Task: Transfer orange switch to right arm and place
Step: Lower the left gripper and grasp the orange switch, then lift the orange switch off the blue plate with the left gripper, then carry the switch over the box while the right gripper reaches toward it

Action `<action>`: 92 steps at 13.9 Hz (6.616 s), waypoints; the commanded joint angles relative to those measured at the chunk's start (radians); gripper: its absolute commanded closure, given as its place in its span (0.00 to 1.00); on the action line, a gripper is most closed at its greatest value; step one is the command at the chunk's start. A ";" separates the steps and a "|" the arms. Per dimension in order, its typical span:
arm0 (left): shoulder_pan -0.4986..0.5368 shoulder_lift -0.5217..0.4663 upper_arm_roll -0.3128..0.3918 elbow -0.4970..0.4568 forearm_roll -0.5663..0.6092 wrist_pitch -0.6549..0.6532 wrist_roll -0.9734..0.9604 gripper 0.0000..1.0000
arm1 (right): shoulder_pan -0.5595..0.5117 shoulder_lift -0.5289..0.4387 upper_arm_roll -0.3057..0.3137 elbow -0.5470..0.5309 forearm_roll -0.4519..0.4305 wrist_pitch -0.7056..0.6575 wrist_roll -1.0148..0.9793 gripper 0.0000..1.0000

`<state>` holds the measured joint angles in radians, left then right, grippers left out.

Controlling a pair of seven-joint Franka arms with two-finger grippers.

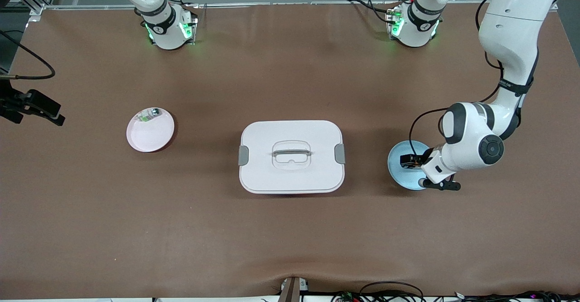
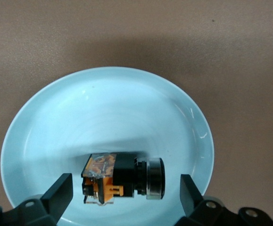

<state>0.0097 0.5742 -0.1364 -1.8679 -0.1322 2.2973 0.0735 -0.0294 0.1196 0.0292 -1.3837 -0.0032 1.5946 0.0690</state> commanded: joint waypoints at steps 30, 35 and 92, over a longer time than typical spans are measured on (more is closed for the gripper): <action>0.064 -0.286 0.000 0.026 -0.196 -0.412 -0.277 0.76 | -0.004 -0.011 -0.011 -0.009 0.005 0.005 0.011 0.00; 0.056 -0.326 -0.006 0.153 -0.371 -0.518 -0.815 0.76 | -0.012 -0.005 -0.011 -0.008 -0.003 0.005 0.009 0.00; -0.507 -0.220 -0.104 0.408 -0.371 0.016 -1.986 0.76 | 0.640 0.048 -0.003 -0.388 0.897 0.867 0.176 0.10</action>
<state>-0.4853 0.3422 -0.2439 -1.4853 -0.5317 2.3029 -1.8839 0.5829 0.1565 0.0370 -1.7769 0.8716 2.4343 0.2450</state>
